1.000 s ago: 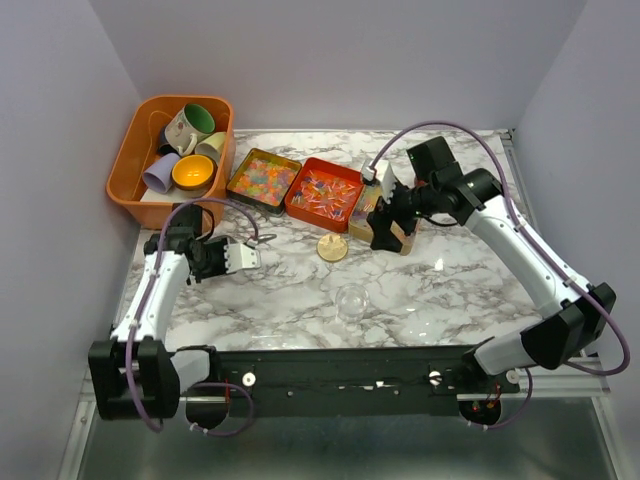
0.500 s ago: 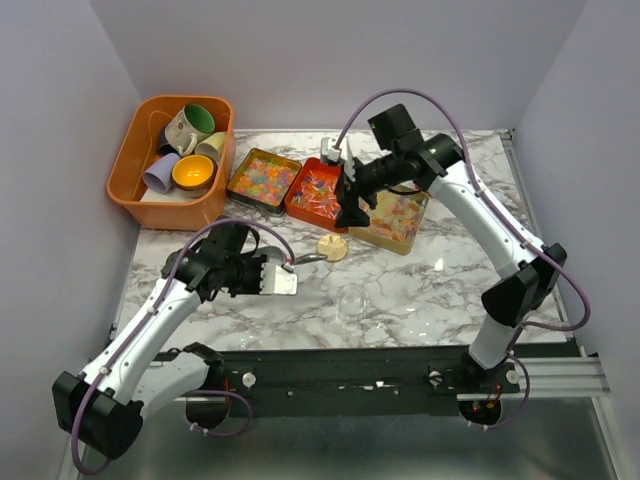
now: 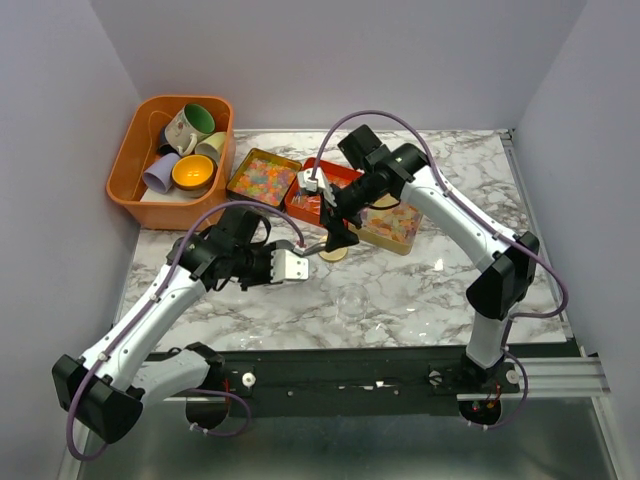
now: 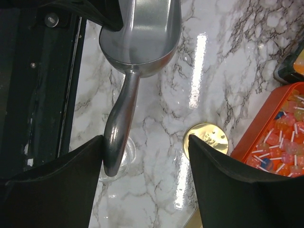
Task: Pack the candies
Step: Pick up the spatula from the center of the board.
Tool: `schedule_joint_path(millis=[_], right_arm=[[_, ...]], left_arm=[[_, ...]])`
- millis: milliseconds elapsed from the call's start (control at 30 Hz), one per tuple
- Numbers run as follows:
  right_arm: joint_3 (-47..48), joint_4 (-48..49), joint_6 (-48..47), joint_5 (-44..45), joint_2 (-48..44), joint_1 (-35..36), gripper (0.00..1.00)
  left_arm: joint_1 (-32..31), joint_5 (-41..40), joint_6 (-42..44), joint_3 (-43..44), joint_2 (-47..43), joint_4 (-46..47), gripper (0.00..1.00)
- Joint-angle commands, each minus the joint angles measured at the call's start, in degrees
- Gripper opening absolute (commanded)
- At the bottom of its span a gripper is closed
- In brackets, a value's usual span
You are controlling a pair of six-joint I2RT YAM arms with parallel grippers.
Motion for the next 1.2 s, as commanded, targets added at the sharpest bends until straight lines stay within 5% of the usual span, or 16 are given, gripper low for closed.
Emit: schedule_joint_path(millis=[0, 233, 633, 767, 900, 1000, 1167], right_arm=[[0.6, -1.7, -1.8, -1.5, 1.1, 1.3, 0.77], [1.6, -1.9, -1.7, -1.9, 2.6, 2.6, 0.66], [0.5, -0.4, 0.7, -0.7, 3.1, 3.0, 0.33], [0.4, 0.4, 1.5, -0.3, 2.5, 3.0, 0.08], [-1.5, 1.0, 1.3, 2.2, -0.3, 2.6, 0.01], [-4.4, 0.9, 0.8, 2.5, -4.1, 0.0, 0.01], [-8.6, -0.7, 0.3, 3.1, -9.7, -4.9, 0.01]], left_arm=[[-1.2, 0.9, -2.7, 1.2, 0.0, 0.1, 0.00], [-1.8, 0.3, -4.1, 2.0, 0.7, 1.9, 0.00], [-2.0, 0.1, -5.9, 1.5, -0.6, 5.6, 0.00], [-2.0, -1.0, -8.4, 0.8, -1.0, 7.3, 0.00], [-1.7, -7.9, -17.8, 3.2, -2.1, 12.3, 0.48], [0.3, -11.2, -24.2, 4.6, -4.9, 14.6, 0.70], [10.0, -9.3, -37.5, 3.8, -6.9, 18.2, 0.84]])
